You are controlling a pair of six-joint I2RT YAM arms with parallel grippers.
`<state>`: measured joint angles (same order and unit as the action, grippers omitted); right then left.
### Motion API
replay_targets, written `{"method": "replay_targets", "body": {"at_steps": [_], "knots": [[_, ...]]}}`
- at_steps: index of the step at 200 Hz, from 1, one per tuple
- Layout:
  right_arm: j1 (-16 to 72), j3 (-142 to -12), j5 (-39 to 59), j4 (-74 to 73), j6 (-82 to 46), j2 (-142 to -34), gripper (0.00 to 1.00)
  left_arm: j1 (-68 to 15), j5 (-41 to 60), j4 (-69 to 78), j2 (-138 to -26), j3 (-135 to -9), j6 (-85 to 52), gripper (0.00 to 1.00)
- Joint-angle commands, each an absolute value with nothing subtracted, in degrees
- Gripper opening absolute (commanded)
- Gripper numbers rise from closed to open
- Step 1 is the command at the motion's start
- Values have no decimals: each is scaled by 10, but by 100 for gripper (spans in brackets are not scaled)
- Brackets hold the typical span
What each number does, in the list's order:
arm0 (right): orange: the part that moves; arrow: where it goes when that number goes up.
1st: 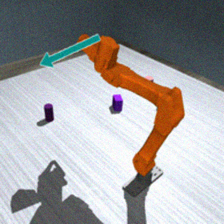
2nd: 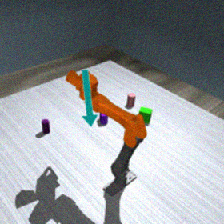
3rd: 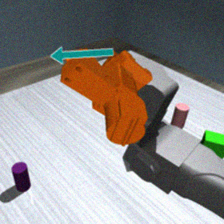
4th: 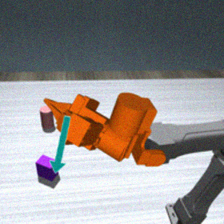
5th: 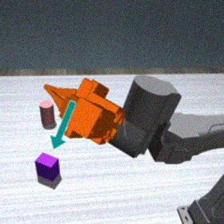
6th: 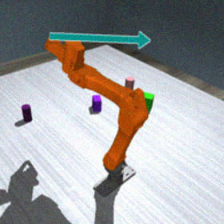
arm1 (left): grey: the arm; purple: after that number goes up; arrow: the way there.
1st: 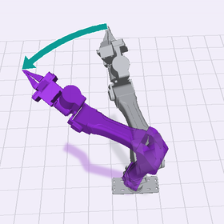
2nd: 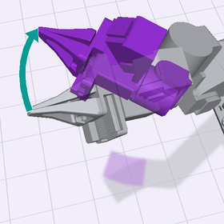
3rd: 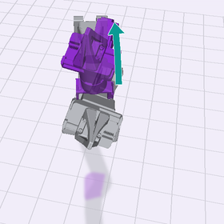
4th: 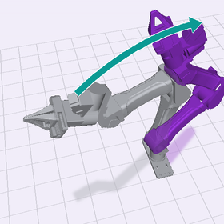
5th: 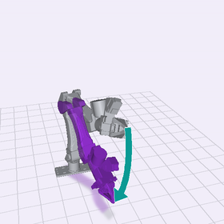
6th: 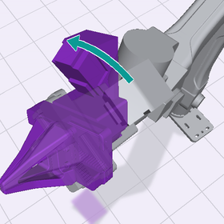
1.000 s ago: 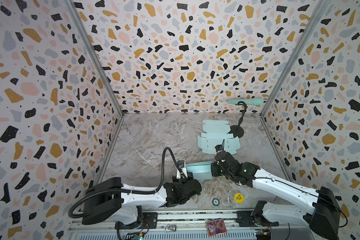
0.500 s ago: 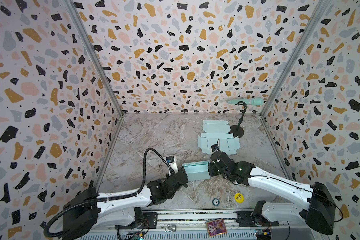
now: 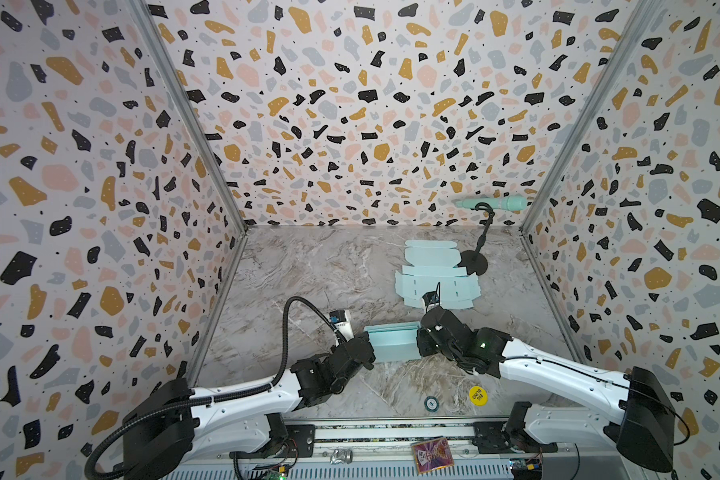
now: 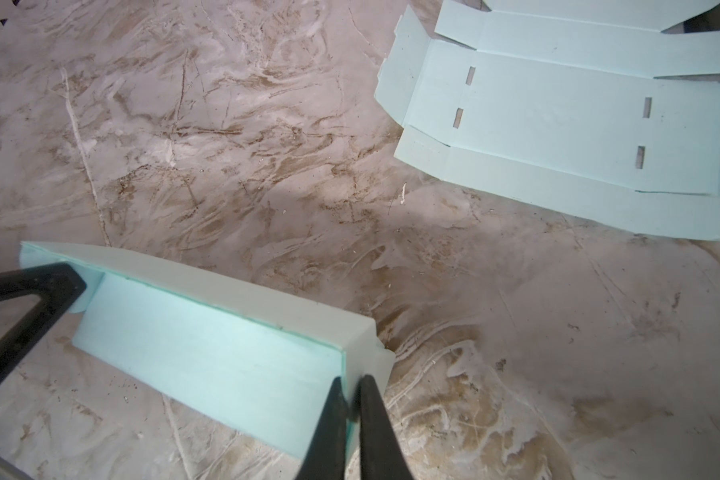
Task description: Fold the paper box
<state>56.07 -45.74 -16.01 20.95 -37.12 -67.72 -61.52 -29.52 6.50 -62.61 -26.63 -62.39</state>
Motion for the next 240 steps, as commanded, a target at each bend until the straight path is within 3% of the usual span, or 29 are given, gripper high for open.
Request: {"method": "replay_targets", "body": {"at_steps": [1, 197, 240], "knots": [[572, -458, -132, 178, -368, -664, 10, -618, -253, 100, -628, -289, -640, 0], [569, -441, -112, 153, -385, -674, 11, -658, -329, 224, -692, -174, -605, 0], [574, -445, -121, 158, -384, -661, 20, -678, -370, 190, -711, -192, -605, 0]]}}
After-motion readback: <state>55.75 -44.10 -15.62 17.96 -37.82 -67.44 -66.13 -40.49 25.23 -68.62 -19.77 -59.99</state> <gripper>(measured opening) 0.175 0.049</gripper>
